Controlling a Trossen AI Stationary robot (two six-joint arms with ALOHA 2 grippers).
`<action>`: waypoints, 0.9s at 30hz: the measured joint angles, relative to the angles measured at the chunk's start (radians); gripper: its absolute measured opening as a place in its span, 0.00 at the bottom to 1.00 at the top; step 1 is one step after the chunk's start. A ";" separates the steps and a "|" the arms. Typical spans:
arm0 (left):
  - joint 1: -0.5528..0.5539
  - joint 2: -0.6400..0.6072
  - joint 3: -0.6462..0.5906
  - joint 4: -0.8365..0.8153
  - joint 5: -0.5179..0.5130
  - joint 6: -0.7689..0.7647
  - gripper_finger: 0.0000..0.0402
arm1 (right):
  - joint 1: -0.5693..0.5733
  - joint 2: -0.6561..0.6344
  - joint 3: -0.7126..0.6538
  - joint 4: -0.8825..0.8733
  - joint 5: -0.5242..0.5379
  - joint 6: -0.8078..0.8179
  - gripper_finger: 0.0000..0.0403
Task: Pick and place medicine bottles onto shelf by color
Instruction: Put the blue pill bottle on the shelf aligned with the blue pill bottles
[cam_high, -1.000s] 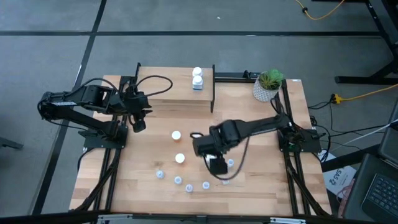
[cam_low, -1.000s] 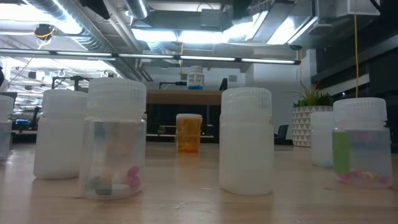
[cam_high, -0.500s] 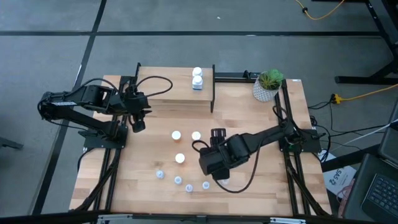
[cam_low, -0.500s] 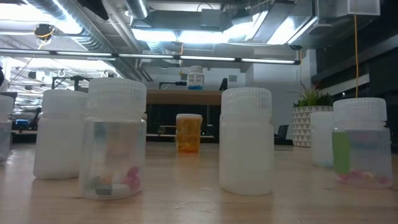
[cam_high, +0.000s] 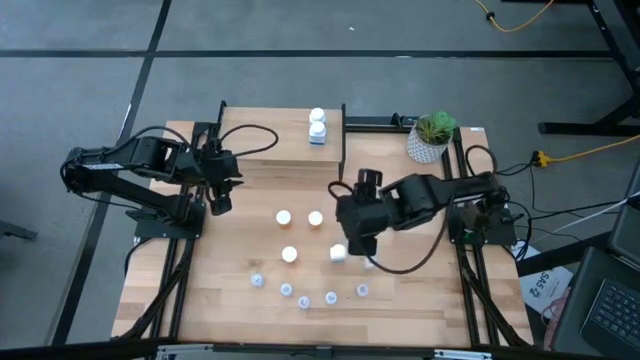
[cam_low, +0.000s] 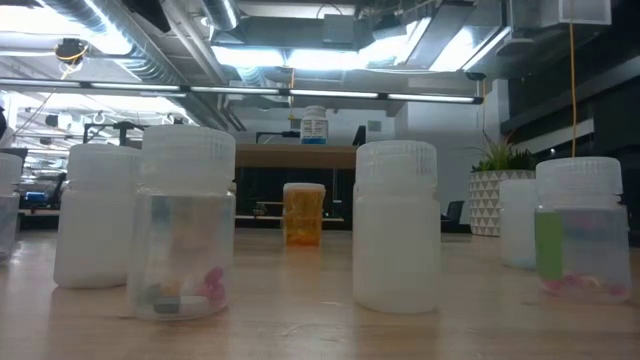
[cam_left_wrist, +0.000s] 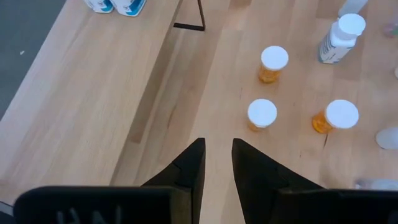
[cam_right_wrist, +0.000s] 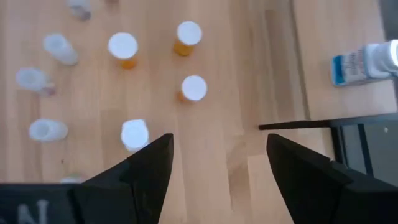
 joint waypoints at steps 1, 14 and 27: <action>0.000 0.000 0.000 0.000 0.000 0.014 0.18 | 0.006 0.002 0.000 0.000 0.005 0.009 0.64; 0.001 0.000 0.000 0.000 0.000 0.043 0.18 | 0.029 -0.045 -0.276 0.001 0.067 0.054 0.64; 0.001 0.000 0.000 0.008 -0.001 0.042 0.18 | -0.207 -0.388 -0.706 0.334 -0.146 -0.025 0.64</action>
